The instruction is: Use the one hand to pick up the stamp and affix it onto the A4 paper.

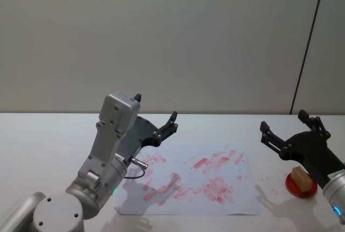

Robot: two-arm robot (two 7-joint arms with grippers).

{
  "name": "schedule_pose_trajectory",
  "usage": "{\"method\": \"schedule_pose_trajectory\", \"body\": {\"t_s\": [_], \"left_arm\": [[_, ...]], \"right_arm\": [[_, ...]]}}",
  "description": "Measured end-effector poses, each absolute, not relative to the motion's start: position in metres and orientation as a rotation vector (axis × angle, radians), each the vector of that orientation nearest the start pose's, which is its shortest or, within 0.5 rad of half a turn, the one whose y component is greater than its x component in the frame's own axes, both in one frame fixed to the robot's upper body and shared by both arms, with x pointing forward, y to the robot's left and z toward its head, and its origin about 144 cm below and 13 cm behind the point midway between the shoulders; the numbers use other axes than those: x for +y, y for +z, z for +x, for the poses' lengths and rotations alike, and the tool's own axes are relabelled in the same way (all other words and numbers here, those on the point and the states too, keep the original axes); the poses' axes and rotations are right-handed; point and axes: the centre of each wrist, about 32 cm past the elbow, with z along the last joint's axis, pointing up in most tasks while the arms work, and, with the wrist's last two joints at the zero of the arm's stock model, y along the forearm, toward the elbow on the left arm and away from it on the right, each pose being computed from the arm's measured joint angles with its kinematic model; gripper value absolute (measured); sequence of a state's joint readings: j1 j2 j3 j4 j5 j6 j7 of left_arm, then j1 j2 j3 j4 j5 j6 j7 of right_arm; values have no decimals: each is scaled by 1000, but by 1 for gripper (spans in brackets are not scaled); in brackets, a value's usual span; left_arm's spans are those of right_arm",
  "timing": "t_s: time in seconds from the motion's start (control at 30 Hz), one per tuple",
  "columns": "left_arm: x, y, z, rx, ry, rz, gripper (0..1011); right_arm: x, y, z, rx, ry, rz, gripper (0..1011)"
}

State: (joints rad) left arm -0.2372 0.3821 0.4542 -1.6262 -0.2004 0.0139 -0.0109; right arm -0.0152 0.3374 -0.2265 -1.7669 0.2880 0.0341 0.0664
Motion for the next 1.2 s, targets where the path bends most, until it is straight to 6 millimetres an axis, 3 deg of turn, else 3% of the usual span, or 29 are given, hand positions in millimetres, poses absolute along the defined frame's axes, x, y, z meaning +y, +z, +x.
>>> {"method": "schedule_pose_trajectory", "body": {"t_s": [1.2], "left_arm": [[198, 1204, 492, -268, 1124, 61, 1002]], "right_arm": [[-237, 1189, 443, -75, -1229, 26, 1001]]}}
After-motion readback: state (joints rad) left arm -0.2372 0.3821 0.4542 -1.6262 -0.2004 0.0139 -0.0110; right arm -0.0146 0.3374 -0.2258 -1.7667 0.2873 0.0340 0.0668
